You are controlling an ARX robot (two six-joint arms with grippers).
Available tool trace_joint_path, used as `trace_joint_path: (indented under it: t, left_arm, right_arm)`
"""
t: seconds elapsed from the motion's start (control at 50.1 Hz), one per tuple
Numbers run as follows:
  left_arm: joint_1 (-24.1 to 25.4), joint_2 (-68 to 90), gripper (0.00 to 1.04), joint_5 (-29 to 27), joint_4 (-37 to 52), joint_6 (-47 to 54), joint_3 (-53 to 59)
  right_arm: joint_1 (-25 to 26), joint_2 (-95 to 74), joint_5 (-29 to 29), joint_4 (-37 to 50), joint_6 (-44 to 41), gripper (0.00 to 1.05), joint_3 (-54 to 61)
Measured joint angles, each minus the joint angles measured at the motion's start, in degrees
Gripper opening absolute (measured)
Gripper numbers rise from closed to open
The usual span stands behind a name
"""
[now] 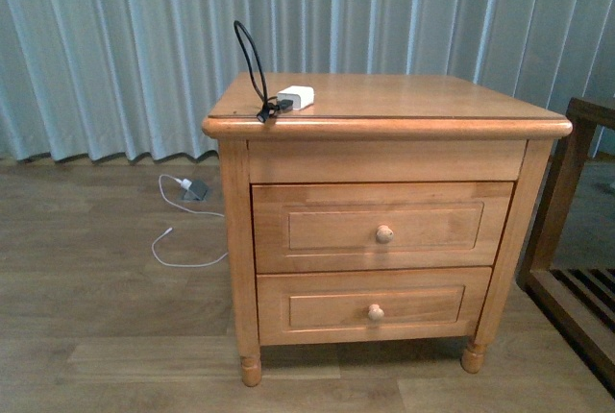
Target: Put charger into drawer
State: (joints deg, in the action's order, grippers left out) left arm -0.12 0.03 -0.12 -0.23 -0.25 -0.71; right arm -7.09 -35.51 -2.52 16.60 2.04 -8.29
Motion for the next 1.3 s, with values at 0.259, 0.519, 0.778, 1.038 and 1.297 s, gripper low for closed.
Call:
trace_joint_path:
  t: [0.259, 0.519, 0.778, 1.038, 1.297]
  left_arm:
    - [0.0, 0.0, 0.99, 0.0, 0.0, 0.0, 0.0]
    - [0.0, 0.0, 0.99, 0.0, 0.0, 0.0, 0.0]
    - [0.0, 0.0, 0.99, 0.0, 0.0, 0.0, 0.0]
    - [0.0, 0.0, 0.99, 0.0, 0.0, 0.0, 0.0]
    - [0.0, 0.0, 0.99, 0.0, 0.0, 0.0, 0.0]
  right_arm:
    - [-6.5, -46.6, -2.5, 17.6, 0.9, 0.97, -20.9]
    - [-9.5, -72.1, -4.7, 22.2, 0.7, 0.97, -40.0]
    - [-9.9, -87.4, -5.7, 22.7, 0.8, 0.97, -55.1]
    - [-9.8, -98.0, -5.5, 20.4, 0.8, 0.97, -67.6]
    - [-9.7, -107.0, -4.9, 17.2, 1.1, 0.97, -79.8]
